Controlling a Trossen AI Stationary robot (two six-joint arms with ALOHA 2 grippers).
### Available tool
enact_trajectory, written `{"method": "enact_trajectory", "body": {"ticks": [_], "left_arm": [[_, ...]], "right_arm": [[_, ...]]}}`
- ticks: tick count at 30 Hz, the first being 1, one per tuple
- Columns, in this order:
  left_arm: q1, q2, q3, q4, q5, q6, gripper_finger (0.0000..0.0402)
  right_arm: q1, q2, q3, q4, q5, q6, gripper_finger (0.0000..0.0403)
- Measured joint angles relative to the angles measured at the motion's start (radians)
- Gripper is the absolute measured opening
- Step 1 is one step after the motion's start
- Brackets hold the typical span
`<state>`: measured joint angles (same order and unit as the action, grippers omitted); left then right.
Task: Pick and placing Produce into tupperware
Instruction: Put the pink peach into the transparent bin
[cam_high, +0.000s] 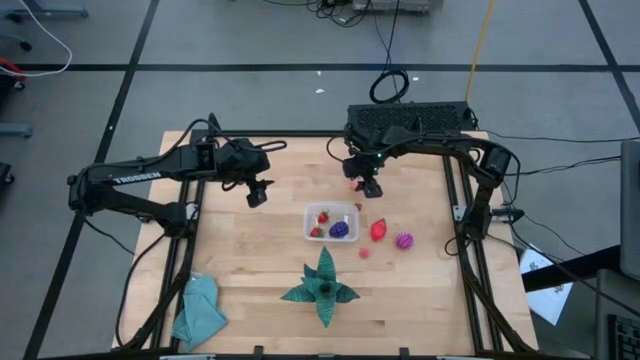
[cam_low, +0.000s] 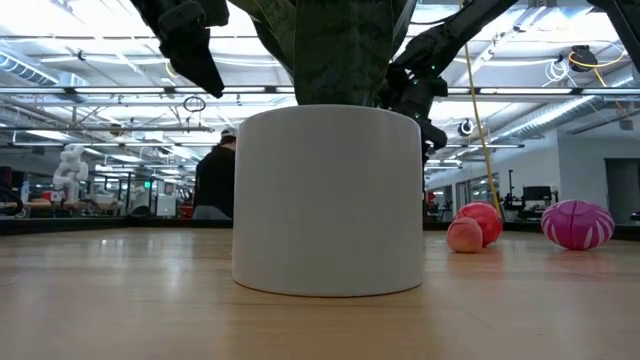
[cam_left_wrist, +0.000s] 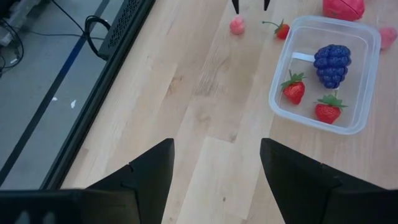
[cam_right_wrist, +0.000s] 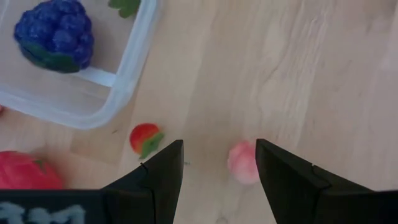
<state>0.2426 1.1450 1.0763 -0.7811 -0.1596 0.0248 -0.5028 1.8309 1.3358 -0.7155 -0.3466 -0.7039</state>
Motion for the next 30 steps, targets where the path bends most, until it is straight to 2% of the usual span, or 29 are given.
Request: {"method": "enact_trajectory", "body": {"ticks": [13, 30], "left_arm": [[0.0, 0.0, 0.0, 0.0, 0.0, -0.001, 0.0244], [0.0, 0.0, 0.0, 0.0, 0.0, 0.0, 0.0244]], "right_arm": [[-0.005, 0.0, -0.084, 0.101, 0.0, 0.01, 0.0192], [-0.037, 0.0, -0.086, 0.126, 0.002, 0.077, 0.0192]]}}
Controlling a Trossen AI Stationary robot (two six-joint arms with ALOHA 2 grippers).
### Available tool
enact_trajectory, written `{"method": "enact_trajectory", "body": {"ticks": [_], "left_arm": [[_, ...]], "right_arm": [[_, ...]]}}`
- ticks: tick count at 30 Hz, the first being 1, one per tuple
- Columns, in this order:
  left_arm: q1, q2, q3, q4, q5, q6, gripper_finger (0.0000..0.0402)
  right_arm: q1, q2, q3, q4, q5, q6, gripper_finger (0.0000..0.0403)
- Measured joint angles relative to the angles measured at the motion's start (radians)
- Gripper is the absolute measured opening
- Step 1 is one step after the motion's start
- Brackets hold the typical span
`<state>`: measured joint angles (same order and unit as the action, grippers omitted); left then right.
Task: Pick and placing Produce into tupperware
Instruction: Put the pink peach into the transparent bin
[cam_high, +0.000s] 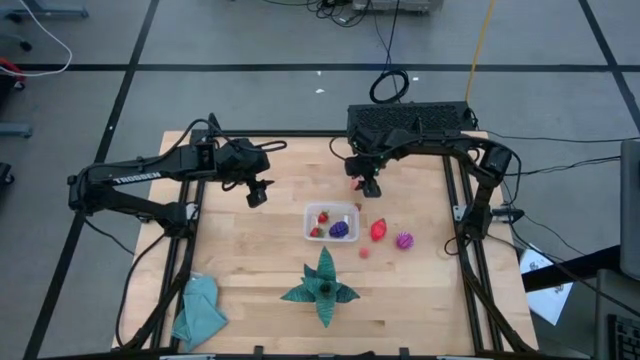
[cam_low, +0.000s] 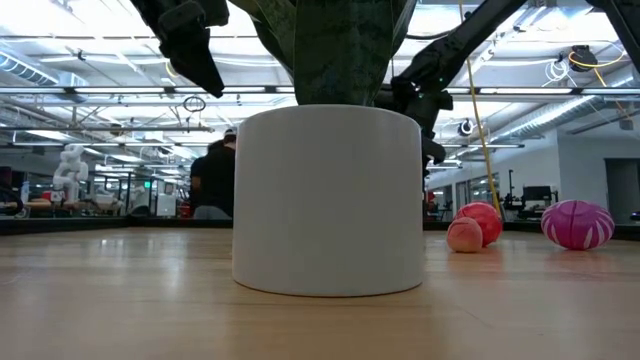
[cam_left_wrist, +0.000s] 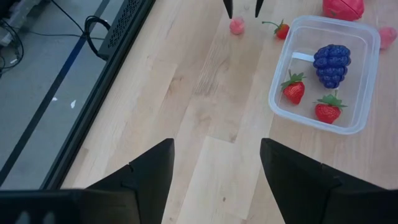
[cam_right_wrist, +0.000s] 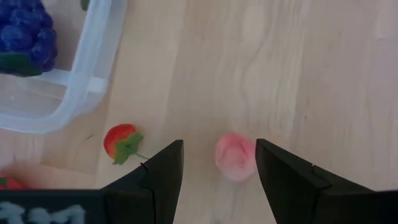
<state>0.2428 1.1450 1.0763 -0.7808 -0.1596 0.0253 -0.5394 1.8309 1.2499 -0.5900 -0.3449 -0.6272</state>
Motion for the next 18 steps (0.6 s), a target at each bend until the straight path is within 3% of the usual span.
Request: {"method": "enact_trajectory", "body": {"ticks": [18], "left_arm": [[0.0, 0.0, 0.0, 0.0, 0.0, -0.001, 0.0244]], "right_arm": [[0.006, 0.0, 0.0, 0.01, 0.085, 0.043, 0.0192]]}}
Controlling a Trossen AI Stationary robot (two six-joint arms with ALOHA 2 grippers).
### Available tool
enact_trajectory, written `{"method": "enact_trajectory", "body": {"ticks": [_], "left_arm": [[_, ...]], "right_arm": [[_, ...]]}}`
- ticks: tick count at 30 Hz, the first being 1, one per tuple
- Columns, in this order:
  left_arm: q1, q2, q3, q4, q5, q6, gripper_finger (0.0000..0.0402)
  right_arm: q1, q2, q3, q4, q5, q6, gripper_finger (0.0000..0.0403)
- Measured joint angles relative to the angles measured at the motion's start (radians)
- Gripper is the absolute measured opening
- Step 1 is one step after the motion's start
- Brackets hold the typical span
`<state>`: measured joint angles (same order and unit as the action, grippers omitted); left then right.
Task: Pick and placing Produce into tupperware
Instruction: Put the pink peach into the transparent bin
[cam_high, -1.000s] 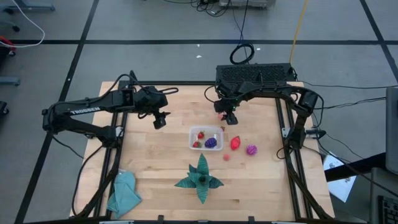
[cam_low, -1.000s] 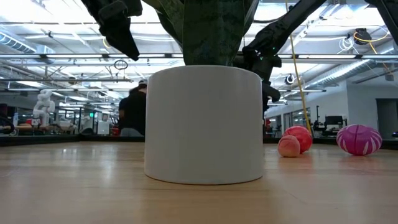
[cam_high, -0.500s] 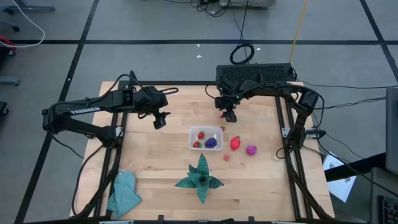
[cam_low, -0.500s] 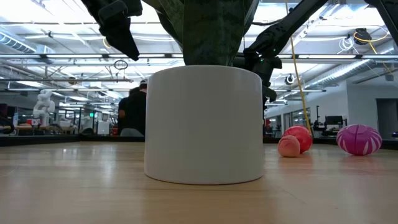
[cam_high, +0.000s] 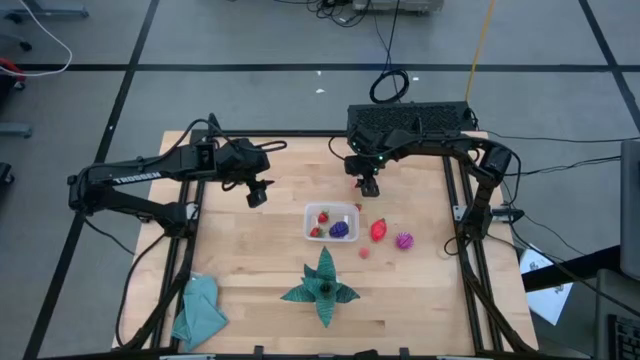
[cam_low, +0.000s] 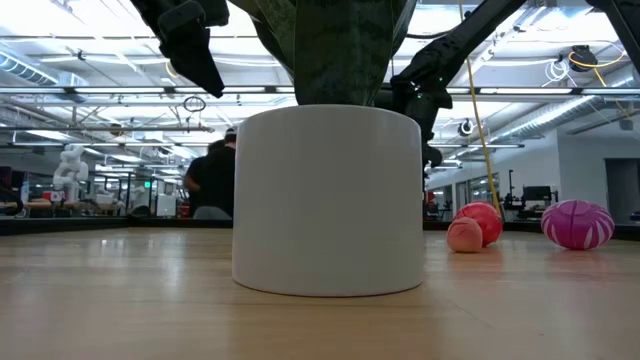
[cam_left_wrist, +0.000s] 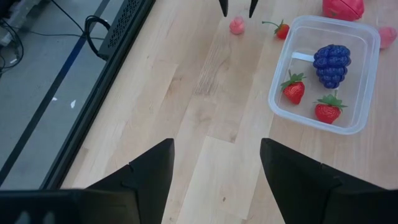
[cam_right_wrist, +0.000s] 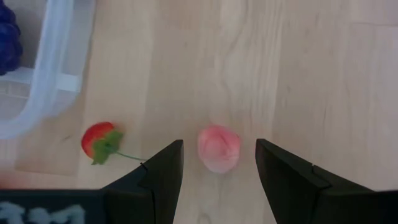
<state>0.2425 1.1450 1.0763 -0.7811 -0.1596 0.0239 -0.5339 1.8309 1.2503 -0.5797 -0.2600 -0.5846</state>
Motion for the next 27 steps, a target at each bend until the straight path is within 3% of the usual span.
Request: {"method": "enact_trajectory", "body": {"ticks": [27], "left_arm": [[0.0, 0.0, 0.0, 0.0, 0.0, -0.003, 0.0244]], "right_arm": [[-0.001, 0.0, 0.001, -0.022, 0.002, 0.04, 0.0199]]}}
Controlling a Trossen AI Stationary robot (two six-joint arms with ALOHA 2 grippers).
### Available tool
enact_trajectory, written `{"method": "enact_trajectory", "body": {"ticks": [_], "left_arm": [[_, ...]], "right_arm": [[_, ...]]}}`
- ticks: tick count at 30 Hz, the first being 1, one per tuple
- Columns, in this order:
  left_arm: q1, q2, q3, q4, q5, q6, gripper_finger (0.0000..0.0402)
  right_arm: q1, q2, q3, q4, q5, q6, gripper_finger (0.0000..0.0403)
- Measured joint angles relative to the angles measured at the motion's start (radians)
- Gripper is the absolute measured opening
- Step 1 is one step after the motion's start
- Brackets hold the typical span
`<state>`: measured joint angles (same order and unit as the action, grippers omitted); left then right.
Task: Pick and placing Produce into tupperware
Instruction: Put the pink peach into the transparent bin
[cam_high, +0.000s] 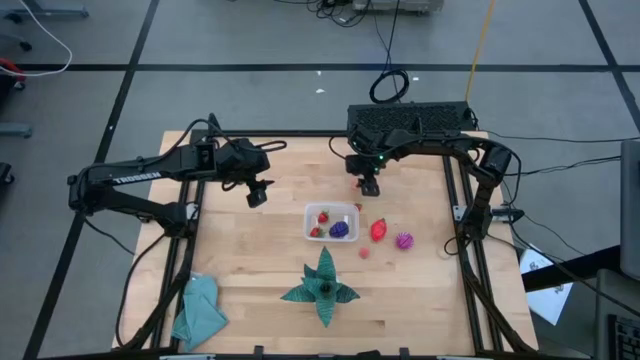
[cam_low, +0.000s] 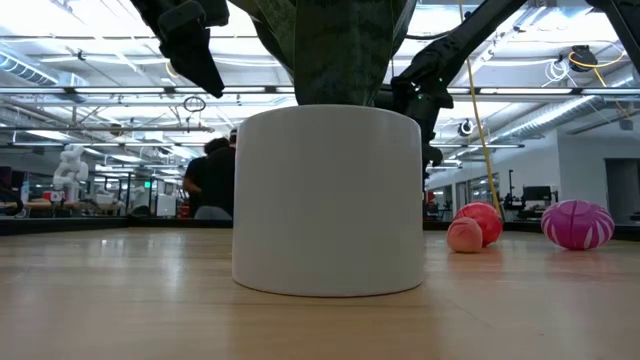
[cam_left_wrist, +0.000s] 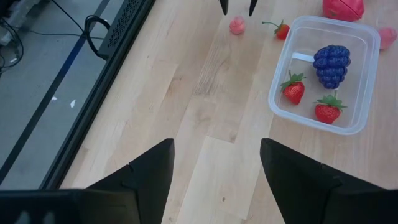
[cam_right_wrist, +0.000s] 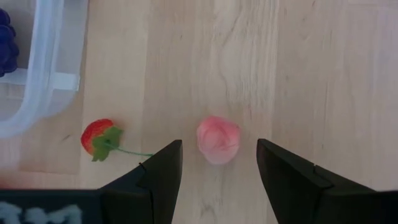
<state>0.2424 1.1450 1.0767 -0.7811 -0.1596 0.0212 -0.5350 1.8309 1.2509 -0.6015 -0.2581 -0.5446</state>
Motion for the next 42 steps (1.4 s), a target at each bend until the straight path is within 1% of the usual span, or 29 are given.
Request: {"method": "enact_trajectory", "body": {"ticks": [7, 11, 26, 34, 42], "left_arm": [[0.0, 0.0, 0.0, 0.0, 0.0, 0.0, 0.0244], [0.0, 0.0, 0.0, 0.0, 0.0, 0.0, 0.0244], [0.0, 0.0, 0.0, 0.0, 0.0, 0.0, 0.0244], [0.0, 0.0, 0.0, 0.0, 0.001, 0.0, 0.0244], [0.0, 0.0, 0.0, 0.0, 0.002, 0.0, 0.0244]], "right_arm": [[0.0, 0.0, 0.0, -0.008, 0.0, -0.011, 0.0239], [0.0, 0.0, 0.0, 0.006, 0.0, -0.031, 0.0251], [0.0, 0.0, -0.004, 0.041, 0.0, -0.02, 0.0251], [-0.002, 0.0, -0.056, 0.086, 0.002, -0.017, 0.0252], [-0.003, 0.0, -0.058, 0.113, 0.003, -0.017, 0.0252]]}}
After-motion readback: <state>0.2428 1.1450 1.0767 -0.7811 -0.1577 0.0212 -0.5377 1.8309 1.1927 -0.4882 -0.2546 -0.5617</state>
